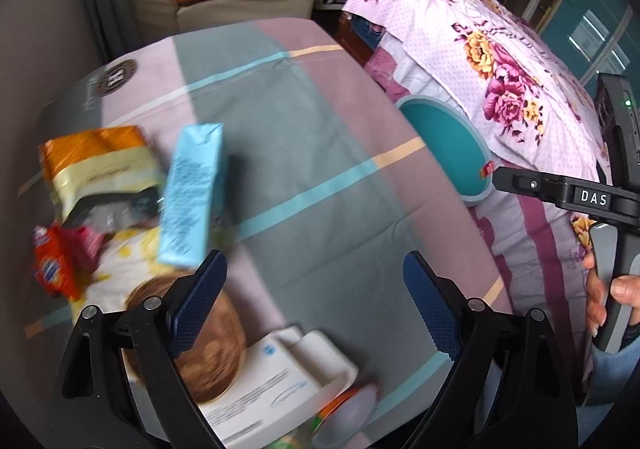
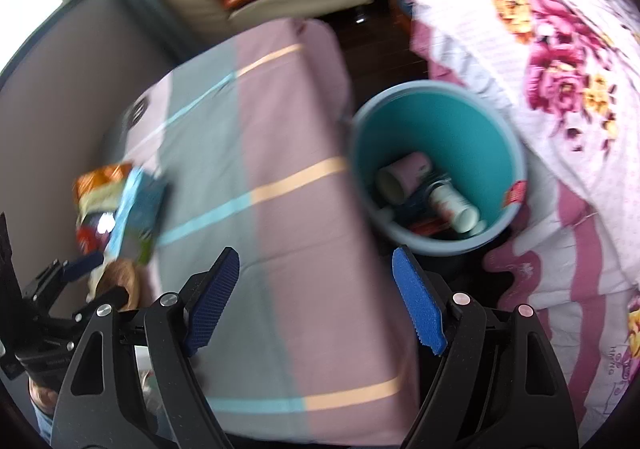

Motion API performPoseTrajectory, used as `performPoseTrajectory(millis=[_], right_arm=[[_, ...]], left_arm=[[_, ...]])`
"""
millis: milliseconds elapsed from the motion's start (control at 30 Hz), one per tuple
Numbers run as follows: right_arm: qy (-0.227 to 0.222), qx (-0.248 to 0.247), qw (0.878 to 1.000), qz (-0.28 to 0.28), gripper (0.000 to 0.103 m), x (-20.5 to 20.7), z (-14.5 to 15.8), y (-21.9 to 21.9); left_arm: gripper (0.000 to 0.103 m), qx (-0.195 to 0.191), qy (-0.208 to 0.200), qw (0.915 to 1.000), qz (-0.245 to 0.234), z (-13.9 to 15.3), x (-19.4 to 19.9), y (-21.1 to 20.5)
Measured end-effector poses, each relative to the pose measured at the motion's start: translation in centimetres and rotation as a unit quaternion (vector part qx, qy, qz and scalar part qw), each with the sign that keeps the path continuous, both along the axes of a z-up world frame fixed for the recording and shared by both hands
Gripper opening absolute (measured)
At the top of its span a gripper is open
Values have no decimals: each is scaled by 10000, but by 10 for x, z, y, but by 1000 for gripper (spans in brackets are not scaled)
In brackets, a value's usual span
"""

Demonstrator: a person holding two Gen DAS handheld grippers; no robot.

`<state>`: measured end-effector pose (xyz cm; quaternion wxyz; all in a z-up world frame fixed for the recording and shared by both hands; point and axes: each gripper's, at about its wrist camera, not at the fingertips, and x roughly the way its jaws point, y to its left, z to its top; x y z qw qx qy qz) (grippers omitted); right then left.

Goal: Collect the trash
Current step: 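Return both tools to the table toward the bread and milk carton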

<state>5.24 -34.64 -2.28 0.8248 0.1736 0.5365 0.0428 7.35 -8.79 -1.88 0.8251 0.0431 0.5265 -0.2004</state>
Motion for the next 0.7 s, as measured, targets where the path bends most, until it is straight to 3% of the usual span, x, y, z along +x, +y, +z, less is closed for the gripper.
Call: performPoseTrajectory(millis=[367,467,700], right_arm=[[232,-88,9937,1096,75,-25,-4,89],[297,-67,9913,1278,75,-29,-7,106],[335,-105,9894,1409,75,-26,-10,125]], left_arm=[[90,107,186,9981,582,-18,-67,91],[90,116,242,9962,833,-26,-68,106],[90,-394,294,9887,1417,-36,-48,132]])
